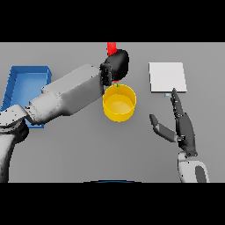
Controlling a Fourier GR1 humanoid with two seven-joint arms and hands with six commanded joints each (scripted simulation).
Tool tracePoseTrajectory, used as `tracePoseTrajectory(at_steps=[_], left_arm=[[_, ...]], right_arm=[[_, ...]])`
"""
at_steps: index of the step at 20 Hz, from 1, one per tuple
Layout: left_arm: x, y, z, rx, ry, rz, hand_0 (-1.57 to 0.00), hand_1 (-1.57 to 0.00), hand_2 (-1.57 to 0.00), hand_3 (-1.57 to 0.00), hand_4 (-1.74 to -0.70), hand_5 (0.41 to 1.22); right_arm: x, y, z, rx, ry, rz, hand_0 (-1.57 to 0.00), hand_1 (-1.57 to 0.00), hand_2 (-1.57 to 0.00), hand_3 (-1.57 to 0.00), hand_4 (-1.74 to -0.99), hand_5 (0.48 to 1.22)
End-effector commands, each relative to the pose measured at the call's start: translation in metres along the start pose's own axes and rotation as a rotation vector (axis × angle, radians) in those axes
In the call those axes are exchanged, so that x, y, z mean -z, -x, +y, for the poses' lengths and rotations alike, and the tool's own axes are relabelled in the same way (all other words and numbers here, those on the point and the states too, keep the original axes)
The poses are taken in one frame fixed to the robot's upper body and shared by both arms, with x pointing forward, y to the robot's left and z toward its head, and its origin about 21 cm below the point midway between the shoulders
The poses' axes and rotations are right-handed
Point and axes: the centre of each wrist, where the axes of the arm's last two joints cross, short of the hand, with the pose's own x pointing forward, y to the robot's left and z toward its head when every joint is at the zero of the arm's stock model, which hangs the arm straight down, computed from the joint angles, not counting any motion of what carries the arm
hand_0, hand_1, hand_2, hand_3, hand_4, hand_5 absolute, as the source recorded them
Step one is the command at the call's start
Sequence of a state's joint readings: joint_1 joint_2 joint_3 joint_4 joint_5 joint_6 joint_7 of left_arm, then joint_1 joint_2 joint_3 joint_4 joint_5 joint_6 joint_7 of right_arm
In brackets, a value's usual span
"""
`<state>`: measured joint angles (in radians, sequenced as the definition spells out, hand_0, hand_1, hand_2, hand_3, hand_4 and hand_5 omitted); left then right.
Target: Pick up the red beaker and tilt it to pour out 1 green nut into yellow bowl. Pick up the yellow bowl and place it on the metallic measuring scale.
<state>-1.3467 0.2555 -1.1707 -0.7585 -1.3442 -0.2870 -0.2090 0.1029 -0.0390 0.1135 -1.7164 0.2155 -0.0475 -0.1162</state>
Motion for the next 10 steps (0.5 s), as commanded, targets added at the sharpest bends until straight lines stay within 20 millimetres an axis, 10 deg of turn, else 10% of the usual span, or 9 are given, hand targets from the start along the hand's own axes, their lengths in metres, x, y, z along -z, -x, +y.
tracePoseTrajectory(at_steps=[1, 10], left_arm=[[0.0, 0.003, 0.007, 0.017, -0.005, 0.003, -1.57, -1.57, -1.57, -1.57, -1.73, 1.221], [-0.067, 0.166, 0.008, -0.217, -0.015, 0.398, -1.57, -1.57, -1.57, -1.57, -1.73, 1.221]], right_arm=[[-0.003, -0.001, 0.001, 0.001, -0.001, -0.001, 0.0, 0.0, 0.0, 0.0, -1.138, 0.572], [0.005, -0.001, 0.007, 0.033, -0.028, 0.0, 0.0, 0.0, 0.0, 0.0, -1.105, 0.559]])
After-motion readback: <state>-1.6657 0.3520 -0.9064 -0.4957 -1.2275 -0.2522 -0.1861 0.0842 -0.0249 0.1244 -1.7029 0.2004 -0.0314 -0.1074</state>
